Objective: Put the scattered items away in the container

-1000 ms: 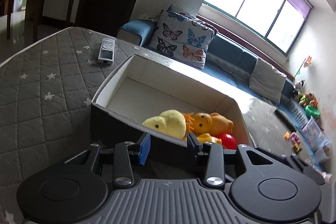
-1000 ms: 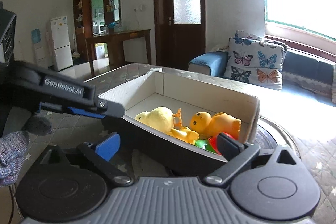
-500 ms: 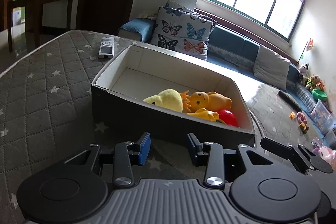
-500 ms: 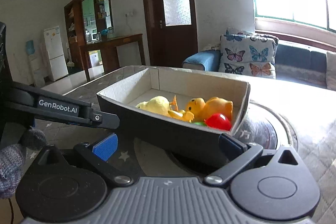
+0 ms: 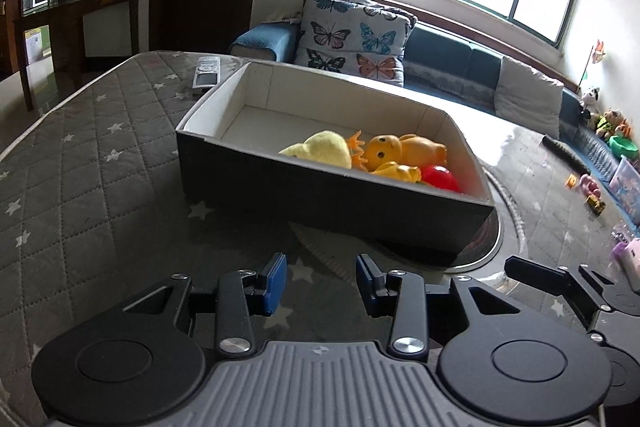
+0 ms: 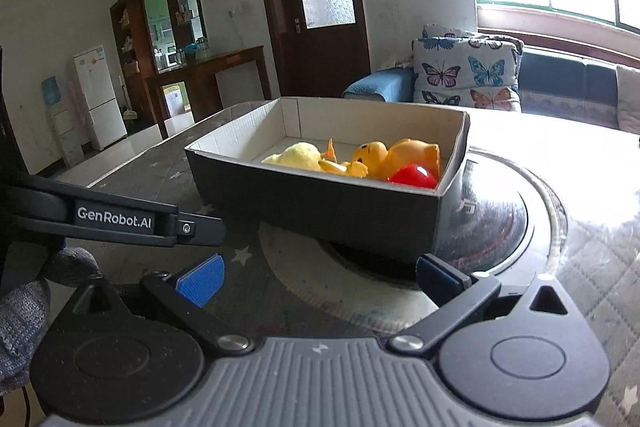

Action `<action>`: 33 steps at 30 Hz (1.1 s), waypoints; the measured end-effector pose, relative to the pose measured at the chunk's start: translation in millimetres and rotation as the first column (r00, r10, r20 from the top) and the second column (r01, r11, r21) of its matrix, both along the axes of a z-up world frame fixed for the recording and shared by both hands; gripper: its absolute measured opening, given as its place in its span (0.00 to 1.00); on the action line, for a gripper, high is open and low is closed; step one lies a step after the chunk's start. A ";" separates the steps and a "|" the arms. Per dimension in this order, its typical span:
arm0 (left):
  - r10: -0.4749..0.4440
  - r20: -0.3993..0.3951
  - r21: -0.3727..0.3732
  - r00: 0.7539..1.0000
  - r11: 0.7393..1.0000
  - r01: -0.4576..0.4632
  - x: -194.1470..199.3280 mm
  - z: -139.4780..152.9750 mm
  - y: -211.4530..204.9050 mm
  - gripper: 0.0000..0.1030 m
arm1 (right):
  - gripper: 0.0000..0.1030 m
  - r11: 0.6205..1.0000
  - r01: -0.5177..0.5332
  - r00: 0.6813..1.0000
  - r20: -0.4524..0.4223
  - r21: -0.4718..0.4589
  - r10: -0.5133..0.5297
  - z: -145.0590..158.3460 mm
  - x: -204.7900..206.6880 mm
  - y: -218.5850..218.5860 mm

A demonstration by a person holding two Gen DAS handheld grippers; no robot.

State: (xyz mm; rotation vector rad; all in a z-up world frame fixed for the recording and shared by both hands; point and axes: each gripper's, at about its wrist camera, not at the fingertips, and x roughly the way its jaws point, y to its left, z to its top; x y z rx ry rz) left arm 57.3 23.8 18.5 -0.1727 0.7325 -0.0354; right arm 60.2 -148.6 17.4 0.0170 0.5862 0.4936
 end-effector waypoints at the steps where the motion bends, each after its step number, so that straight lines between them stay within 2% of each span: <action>1: 0.002 -0.003 0.000 1.000 1.000 -0.002 -0.5 -0.9 0.3 0.40 | 1.00 1.000 0.003 1.000 -0.004 0.000 -0.003 -0.7 -0.9 0.3; 12: 0.009 -0.034 0.038 0.999 0.999 -0.008 -4.5 -11.7 -5.9 0.40 | 1.00 1.000 -0.004 0.999 -0.053 -0.024 0.003 -10.3 -9.4 7.1; 24: 0.016 -0.048 0.047 0.999 0.999 -0.014 -5.9 -16.2 -3.6 0.40 | 1.00 0.998 0.008 0.998 -0.057 -0.059 -0.011 -10.4 -7.9 10.5; 33: 0.028 -0.039 0.082 0.999 0.996 -0.025 -5.0 -15.6 -6.6 0.40 | 1.00 0.998 0.007 0.998 -0.059 -0.068 -0.011 -7.2 -4.8 12.6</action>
